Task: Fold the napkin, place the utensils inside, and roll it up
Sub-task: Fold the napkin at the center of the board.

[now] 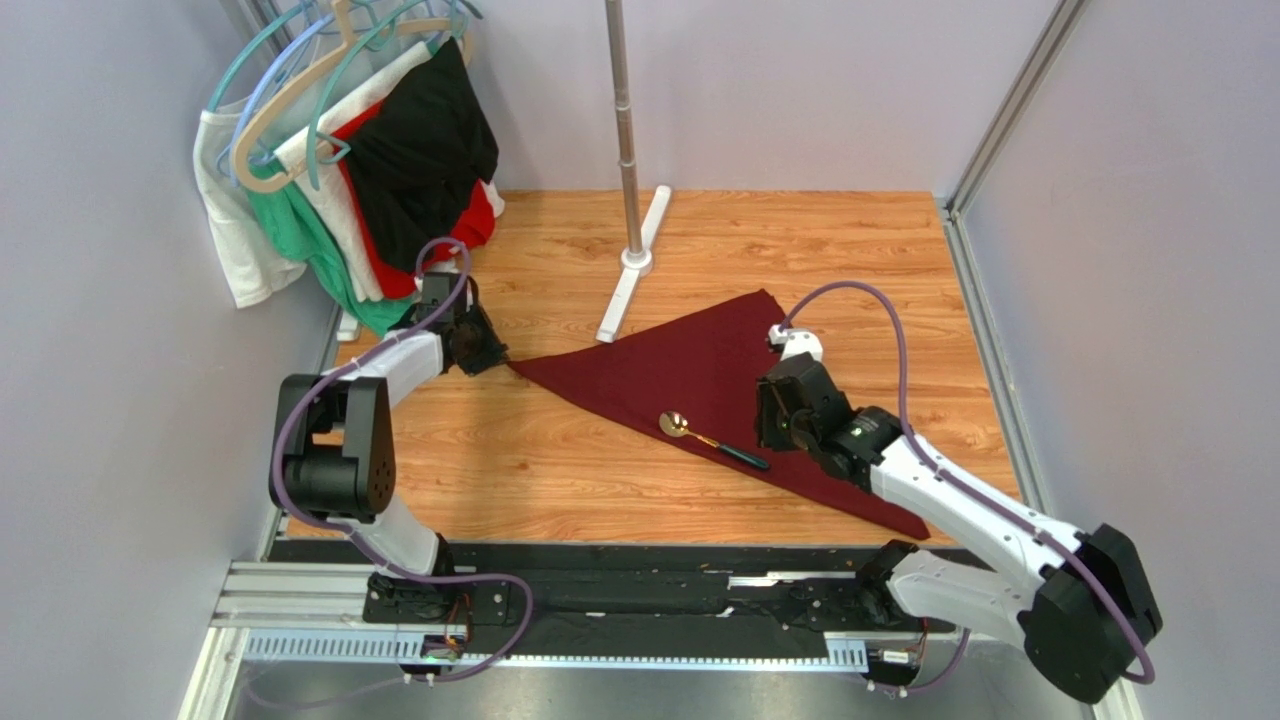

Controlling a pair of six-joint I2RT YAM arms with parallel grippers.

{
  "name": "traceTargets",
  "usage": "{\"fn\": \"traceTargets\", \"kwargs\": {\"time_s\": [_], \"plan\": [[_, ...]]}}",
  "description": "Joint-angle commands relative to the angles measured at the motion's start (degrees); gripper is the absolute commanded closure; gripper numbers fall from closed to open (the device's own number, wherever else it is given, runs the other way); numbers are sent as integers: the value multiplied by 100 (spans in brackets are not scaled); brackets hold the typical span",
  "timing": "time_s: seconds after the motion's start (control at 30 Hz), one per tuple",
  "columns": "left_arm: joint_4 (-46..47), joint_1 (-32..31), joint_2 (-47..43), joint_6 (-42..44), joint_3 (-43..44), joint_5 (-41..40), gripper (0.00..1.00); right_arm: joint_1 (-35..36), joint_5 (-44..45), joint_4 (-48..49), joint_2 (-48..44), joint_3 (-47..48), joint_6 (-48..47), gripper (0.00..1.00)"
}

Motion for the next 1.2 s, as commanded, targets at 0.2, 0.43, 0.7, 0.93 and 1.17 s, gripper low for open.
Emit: {"fn": "traceTargets", "kwargs": {"time_s": [0.2,0.43,0.7,0.93,1.17], "plan": [[30,-34,-738,140,121,202,100,307,-659,1227,1159,-41,460,71],[56,-113,-1019,158,174,483,100,333,-651,1219,1388,-58,469,72],[-84,-621,-1195,246,393,764,100,333,-413,894,1116,74,600,72],[-129,-1271,-1160,88,754,799,100,333,-45,385,800,372,662,71],[38,-2018,-1011,-176,1026,773,100,324,1000,-222,501,531,952,71]]}}
